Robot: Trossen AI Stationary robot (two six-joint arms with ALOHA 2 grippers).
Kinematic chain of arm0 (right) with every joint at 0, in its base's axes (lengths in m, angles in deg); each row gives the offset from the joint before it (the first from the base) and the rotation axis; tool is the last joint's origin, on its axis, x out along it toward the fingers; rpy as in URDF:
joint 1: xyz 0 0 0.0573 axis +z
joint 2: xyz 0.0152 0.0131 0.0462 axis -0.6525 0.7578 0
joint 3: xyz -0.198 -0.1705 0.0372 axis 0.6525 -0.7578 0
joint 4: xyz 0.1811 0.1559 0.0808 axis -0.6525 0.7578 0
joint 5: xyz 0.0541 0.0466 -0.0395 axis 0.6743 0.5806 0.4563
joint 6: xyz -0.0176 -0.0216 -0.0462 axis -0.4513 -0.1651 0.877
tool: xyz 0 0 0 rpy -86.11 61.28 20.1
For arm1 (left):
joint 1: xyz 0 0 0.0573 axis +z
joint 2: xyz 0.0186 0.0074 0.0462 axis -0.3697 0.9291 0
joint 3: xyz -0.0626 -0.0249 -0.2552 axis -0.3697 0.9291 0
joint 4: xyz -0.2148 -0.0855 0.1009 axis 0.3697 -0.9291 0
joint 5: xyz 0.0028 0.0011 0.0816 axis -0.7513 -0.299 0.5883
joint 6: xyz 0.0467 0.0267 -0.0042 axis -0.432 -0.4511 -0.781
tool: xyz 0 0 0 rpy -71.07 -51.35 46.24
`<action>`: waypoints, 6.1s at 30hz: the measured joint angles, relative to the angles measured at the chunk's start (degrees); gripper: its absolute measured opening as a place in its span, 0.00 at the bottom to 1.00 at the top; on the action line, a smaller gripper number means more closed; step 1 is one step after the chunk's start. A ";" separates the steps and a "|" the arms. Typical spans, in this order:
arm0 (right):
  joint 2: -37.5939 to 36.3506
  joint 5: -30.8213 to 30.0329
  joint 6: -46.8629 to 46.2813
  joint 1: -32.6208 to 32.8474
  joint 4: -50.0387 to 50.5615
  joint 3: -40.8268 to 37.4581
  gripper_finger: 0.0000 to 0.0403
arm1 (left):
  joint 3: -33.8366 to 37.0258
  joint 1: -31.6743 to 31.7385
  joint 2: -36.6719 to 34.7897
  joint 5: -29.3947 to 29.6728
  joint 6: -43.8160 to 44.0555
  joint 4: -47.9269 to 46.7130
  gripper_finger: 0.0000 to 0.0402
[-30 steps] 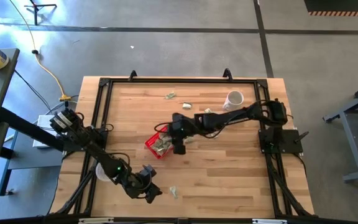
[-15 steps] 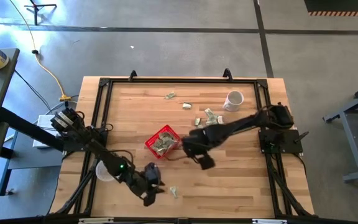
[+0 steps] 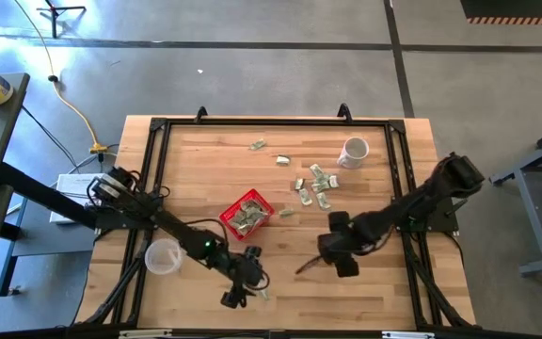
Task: Pick and place Stevia / Truvia into bins
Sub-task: Put the green stevia packet into the red basket
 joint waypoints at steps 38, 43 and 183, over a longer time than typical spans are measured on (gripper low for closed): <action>-2.57 -11.17 -20.10 5.11 8.08 -2.44 0.82 | -24.00 24.70 -3.19 17.10 -1.46 -51.34 0.07; -2.57 -16.10 -17.52 4.21 7.29 -2.43 0.82 | -18.89 29.06 -6.53 5.54 5.50 -54.20 0.06; 26.87 -15.25 -37.35 -13.06 -29.69 14.67 0.71 | 2.30 57.18 -24.93 6.78 -9.71 -49.24 0.42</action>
